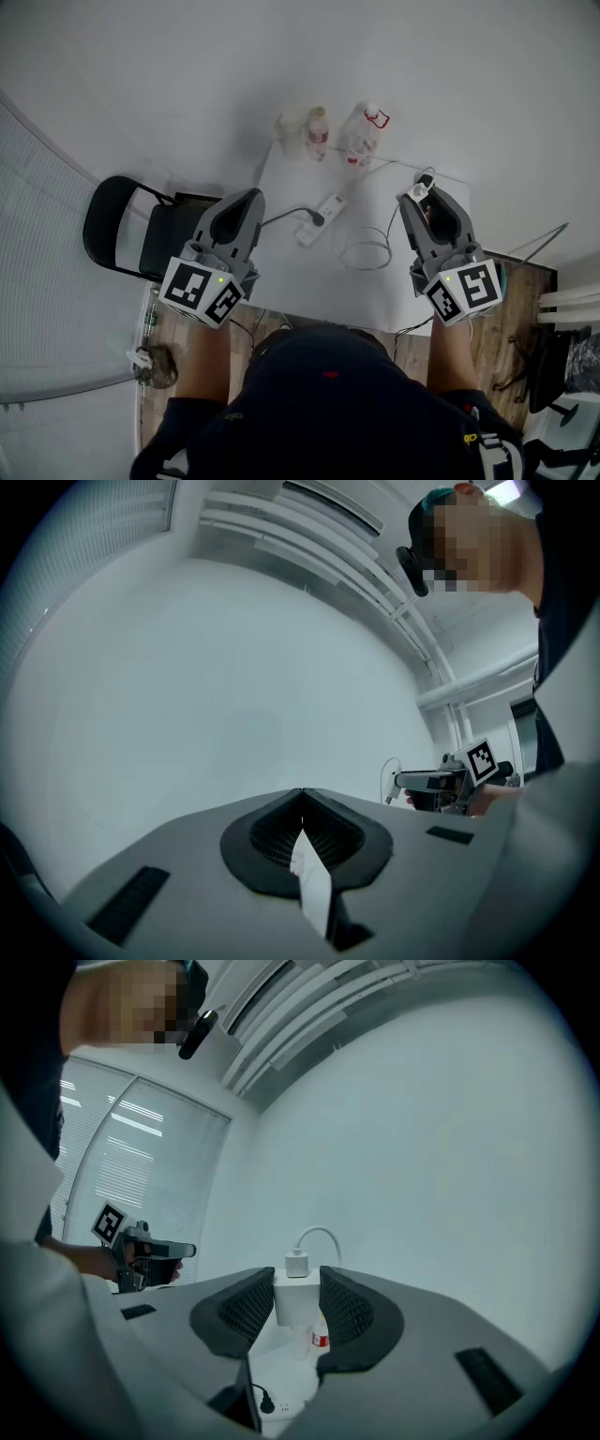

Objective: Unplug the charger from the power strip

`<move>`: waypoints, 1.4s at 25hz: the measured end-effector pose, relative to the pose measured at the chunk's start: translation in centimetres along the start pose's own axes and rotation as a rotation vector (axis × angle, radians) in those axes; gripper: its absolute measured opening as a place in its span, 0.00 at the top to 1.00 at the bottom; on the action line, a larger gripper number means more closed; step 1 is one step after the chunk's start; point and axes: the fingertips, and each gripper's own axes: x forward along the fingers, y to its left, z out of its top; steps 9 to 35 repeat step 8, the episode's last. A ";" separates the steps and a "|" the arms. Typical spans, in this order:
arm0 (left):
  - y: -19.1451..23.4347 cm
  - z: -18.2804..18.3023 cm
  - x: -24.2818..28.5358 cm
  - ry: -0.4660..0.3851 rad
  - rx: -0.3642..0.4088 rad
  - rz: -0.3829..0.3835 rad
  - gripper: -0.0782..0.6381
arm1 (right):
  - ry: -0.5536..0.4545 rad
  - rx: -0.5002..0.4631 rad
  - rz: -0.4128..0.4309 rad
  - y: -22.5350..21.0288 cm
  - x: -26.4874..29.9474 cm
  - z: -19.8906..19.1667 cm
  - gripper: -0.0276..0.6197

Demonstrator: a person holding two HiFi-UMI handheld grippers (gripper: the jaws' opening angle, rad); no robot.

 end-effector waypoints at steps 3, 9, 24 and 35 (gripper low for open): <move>-0.2 0.0 0.1 -0.001 -0.002 -0.005 0.86 | 0.004 0.001 0.006 0.1 0.0 -0.2 0.71; -0.6 -0.5 0.4 0.005 -0.006 -0.011 0.86 | 0.010 0.002 0.016 0.3 0.0 -0.7 0.71; -0.6 -0.5 0.4 0.005 -0.006 -0.011 0.86 | 0.010 0.002 0.016 0.3 0.0 -0.7 0.71; -0.6 -0.5 0.4 0.005 -0.006 -0.011 0.86 | 0.010 0.002 0.016 0.3 0.0 -0.7 0.71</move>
